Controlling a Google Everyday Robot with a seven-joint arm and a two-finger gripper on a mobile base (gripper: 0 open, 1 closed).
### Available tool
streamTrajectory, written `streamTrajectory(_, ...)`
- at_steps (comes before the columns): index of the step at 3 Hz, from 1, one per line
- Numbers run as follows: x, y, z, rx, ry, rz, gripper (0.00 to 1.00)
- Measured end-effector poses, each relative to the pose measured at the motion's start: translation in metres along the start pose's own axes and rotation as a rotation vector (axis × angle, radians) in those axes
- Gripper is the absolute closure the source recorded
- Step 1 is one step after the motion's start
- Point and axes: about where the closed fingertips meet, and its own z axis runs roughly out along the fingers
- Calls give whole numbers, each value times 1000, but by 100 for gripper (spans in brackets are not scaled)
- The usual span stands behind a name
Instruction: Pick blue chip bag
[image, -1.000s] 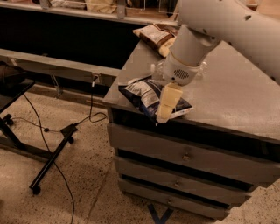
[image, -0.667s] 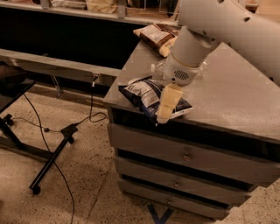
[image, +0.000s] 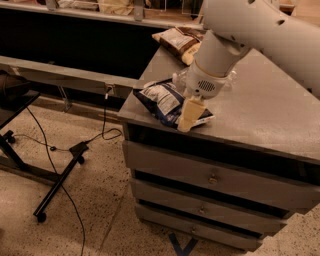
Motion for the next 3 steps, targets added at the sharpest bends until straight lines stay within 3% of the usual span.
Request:
streamTrajectory(2,-2,0,1,0,0,-3,88)
streamTrajectory(3,-2,1,0,0,0,-3,100)
